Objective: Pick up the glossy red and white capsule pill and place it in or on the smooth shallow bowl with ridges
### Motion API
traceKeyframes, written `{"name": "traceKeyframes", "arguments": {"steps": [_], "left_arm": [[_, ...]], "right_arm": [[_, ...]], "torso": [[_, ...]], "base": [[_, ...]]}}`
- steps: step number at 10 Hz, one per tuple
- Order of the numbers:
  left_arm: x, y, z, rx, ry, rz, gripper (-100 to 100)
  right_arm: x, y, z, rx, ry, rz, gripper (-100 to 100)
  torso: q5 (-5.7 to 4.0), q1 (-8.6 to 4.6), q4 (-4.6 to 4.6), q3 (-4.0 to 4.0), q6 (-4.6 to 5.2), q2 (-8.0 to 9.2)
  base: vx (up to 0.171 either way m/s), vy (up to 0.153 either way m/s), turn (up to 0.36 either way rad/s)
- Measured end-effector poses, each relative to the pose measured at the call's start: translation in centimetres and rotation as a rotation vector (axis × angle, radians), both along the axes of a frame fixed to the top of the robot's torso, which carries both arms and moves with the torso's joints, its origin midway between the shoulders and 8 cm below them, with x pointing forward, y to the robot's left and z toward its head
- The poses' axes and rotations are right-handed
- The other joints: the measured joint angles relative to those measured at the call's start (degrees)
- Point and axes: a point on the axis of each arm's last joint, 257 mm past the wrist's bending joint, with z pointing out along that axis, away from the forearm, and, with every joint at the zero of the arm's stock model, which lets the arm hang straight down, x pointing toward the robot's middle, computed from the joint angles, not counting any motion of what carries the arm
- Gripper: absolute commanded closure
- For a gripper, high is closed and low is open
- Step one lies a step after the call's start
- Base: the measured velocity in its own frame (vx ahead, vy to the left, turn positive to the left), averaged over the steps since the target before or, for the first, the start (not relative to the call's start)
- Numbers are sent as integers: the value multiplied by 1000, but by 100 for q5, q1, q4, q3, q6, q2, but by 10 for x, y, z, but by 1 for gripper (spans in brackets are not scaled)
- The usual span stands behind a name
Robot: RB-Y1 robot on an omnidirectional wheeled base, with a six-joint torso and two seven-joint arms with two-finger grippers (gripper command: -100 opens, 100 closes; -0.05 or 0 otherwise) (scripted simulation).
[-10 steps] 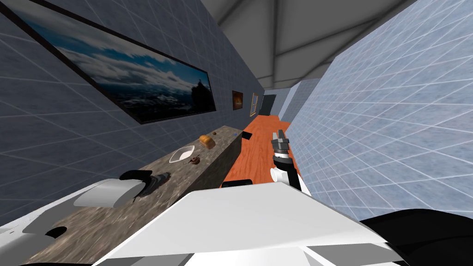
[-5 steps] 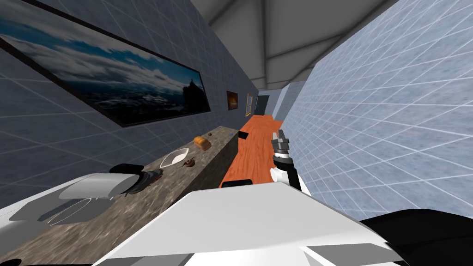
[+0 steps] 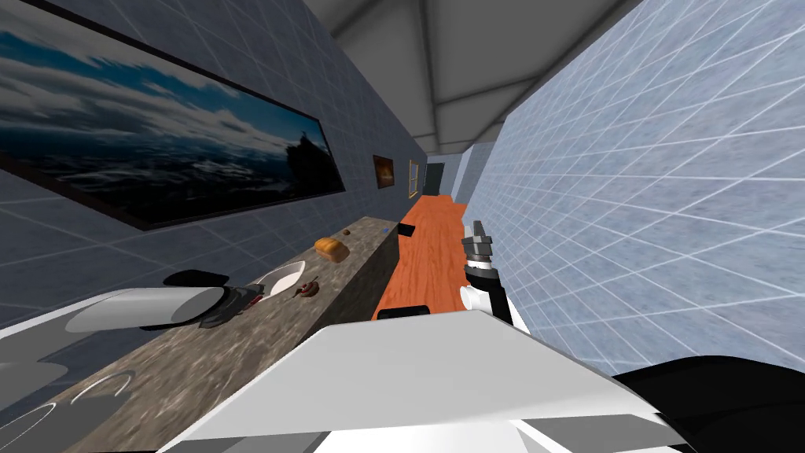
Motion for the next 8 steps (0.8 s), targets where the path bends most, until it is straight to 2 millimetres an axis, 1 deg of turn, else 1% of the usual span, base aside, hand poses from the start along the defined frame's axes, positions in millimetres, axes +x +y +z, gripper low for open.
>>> {"name": "traceKeyframes", "arguments": {"steps": [2,3,6,7,8], "left_arm": [[-6,9,7,-13,5,49,100],[-10,11,10,-23,11,72,100],[-26,19,17,-55,42,133,100],[-31,20,19,-66,54,149,100],[-38,22,20,-77,65,165,100]], "right_arm": [[0,0,0,0,0,0,0],[0,0,0,0,0,0,0],[0,0,0,0,0,0,0],[0,0,0,0,0,0,0],[0,0,0,0,0,0,0]], "torso": [[2,13,-2,-1,8,0],[4,28,-2,0,7,2],[14,66,-7,-4,4,-1],[14,65,-8,-3,6,2],[14,55,-9,0,4,9]], "base": [[-9,78,-310],[-11,132,-340],[-17,169,-276],[-58,134,-276],[-31,58,-62]]}}
